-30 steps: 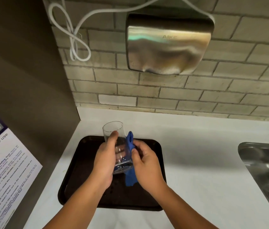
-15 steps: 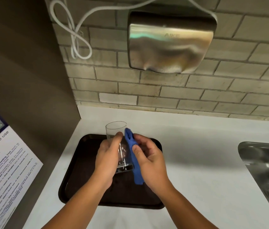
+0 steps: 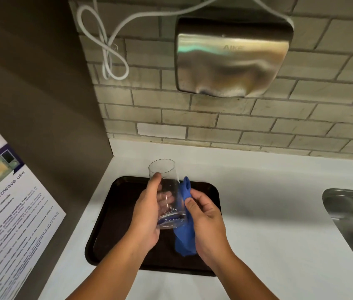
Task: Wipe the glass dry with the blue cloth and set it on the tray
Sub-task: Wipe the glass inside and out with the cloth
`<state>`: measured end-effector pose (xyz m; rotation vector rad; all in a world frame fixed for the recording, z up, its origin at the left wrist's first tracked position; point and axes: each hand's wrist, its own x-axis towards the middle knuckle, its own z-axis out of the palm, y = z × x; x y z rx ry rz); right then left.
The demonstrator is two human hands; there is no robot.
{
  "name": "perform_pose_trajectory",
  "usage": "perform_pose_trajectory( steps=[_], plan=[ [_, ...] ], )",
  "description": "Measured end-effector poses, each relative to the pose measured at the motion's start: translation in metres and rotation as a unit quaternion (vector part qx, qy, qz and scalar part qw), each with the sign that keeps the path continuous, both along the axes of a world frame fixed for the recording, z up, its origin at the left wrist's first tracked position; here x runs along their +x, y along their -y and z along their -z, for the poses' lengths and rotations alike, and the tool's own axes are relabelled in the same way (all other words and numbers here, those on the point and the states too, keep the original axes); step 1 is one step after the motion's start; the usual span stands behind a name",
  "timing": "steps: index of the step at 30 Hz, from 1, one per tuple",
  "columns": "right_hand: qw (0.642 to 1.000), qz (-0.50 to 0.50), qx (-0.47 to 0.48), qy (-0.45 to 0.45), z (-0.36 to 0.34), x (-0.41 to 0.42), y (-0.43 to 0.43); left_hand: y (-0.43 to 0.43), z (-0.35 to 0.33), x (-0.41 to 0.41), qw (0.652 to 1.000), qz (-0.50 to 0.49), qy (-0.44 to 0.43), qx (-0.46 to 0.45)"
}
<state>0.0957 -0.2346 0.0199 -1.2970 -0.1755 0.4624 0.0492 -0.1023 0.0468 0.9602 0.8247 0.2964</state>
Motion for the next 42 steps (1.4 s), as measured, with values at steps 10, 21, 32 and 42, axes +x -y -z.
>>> perform_pose_trajectory(
  steps=[10, 21, 32, 42],
  plan=[
    [0.990, 0.007, -0.037, 0.133, -0.005, 0.006, 0.003, -0.007, -0.002, -0.003, 0.996, 0.070, 0.016, -0.045],
    [0.980, 0.013, -0.102, 0.170, -0.006, 0.012, 0.000, 0.002, -0.002, -0.004, 0.995, 0.088, 0.024, -0.044],
    [0.999, 0.011, -0.022, 0.032, -0.017, 0.028, 0.001, 0.001, 0.005, -0.010, 0.984, 0.140, 0.057, 0.098],
    [0.996, -0.059, 0.017, -0.065, -0.023, 0.029, 0.005, 0.014, 0.001, -0.003, 0.975, 0.102, 0.093, 0.175]
  ],
)
